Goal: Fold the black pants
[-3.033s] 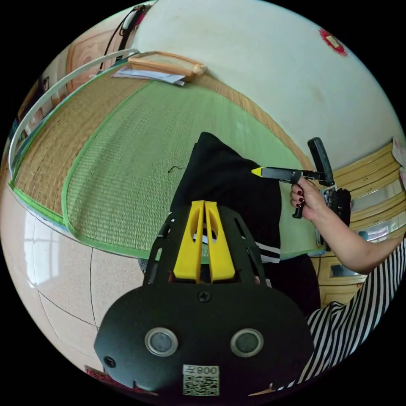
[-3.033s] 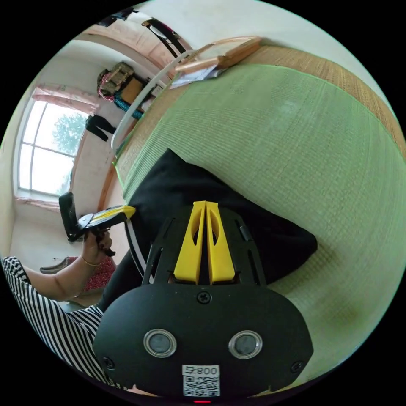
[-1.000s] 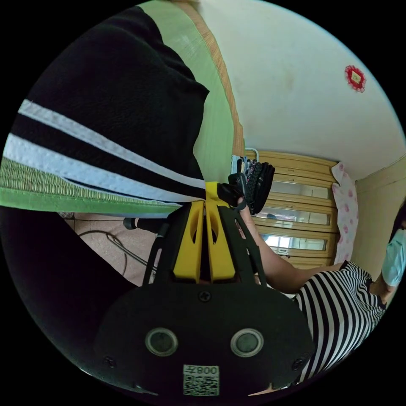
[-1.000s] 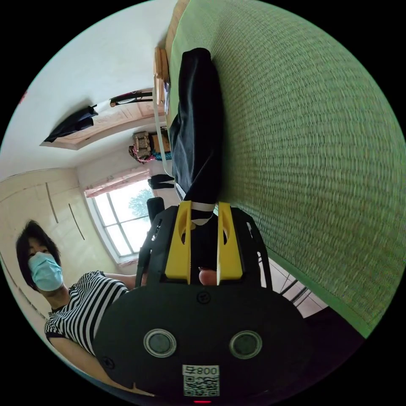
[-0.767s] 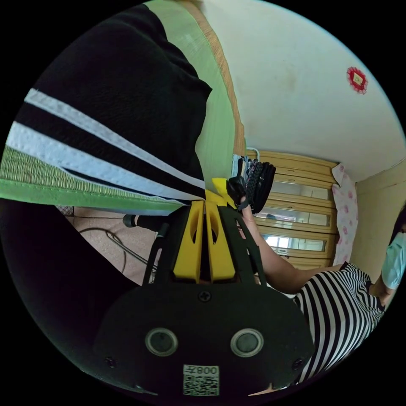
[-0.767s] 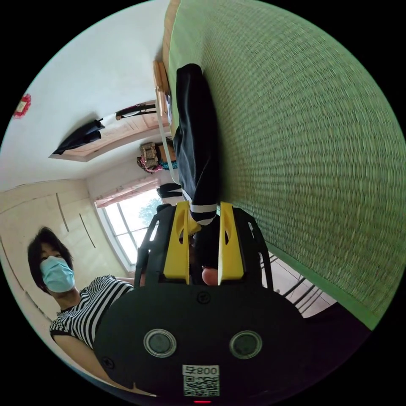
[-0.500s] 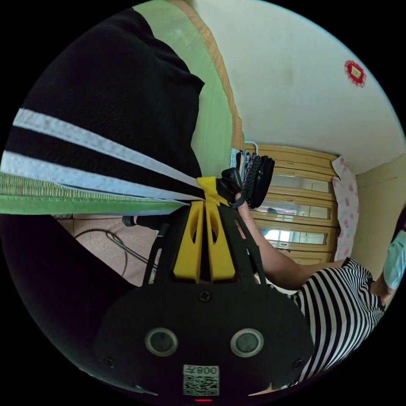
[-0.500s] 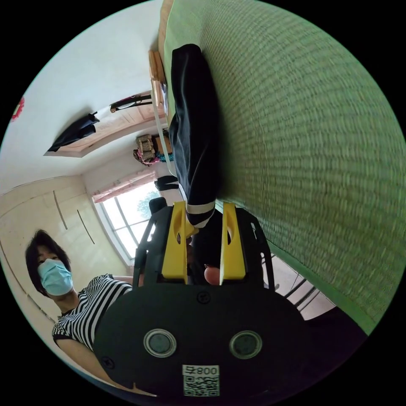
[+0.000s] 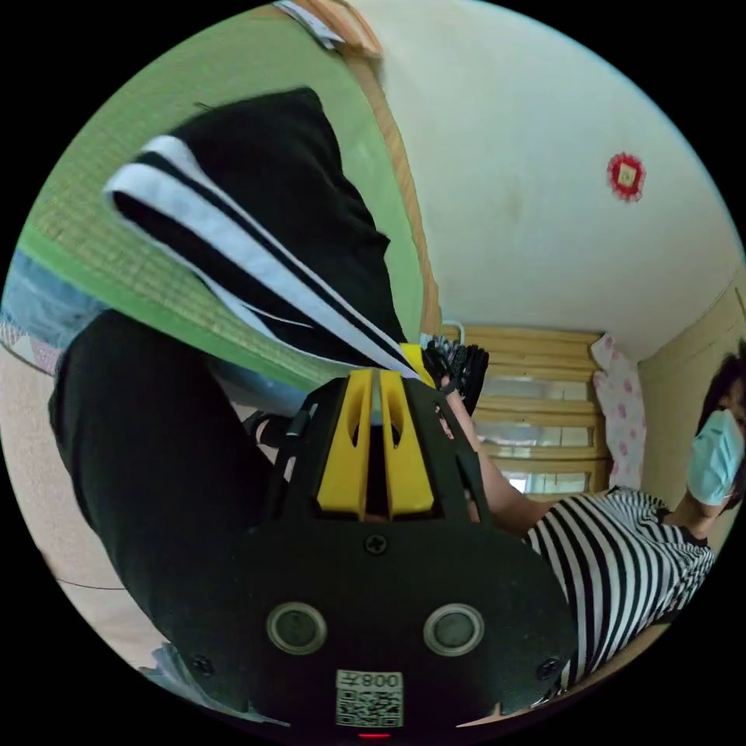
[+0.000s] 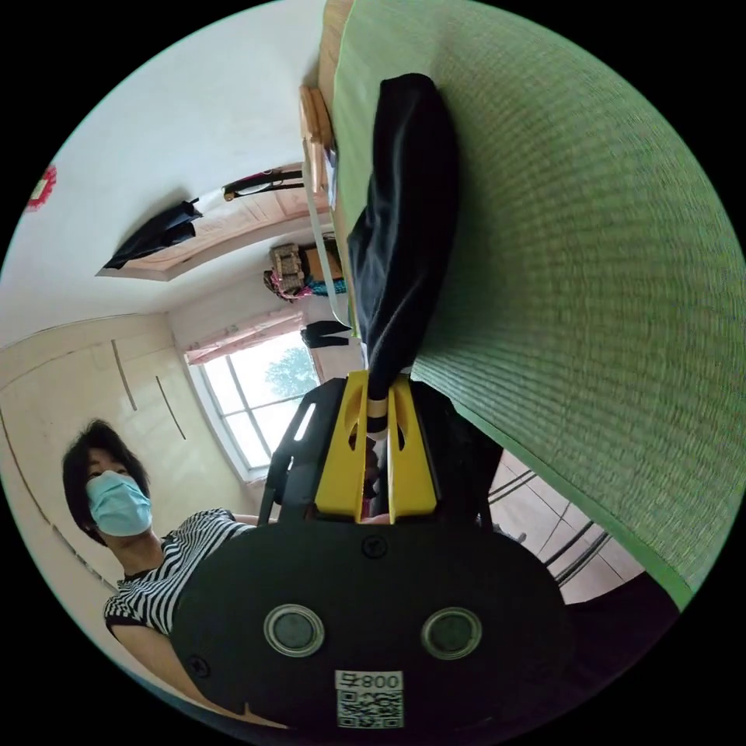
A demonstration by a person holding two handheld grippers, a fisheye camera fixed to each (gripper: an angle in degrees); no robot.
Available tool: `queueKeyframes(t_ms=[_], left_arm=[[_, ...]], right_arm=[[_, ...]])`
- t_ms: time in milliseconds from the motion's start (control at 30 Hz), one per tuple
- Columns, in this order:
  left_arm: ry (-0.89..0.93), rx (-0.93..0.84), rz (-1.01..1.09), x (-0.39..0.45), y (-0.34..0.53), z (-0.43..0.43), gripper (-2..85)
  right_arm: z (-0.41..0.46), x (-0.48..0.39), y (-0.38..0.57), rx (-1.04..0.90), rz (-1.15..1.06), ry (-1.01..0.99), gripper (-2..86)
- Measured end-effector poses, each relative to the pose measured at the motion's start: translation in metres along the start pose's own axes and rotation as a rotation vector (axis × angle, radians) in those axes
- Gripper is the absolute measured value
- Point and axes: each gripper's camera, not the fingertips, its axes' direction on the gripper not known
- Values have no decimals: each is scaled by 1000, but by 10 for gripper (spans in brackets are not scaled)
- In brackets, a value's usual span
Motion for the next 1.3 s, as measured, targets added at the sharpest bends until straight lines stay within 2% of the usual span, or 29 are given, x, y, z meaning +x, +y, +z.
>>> queueKeyframes(t_ms=[167,467,667,1033,1300], left_arm=[[217,259,-190,-48,-8,-73,110],[424,477,-352,-100,-37,-112,165],[482,515,-393,-125,-76,-124,178],[413,446,-442,-180,-160,-107,163],[391,394,-471,-230,-194,-72,186]], right_arm=[[14,-33,0,-16,-53,-20,13],[53,-88,-2,-71,-151,37,8],[73,-95,14,-74,-156,45,8],[98,-96,62,-51,-139,23,5],[112,-109,91,-29,-149,1,6]])
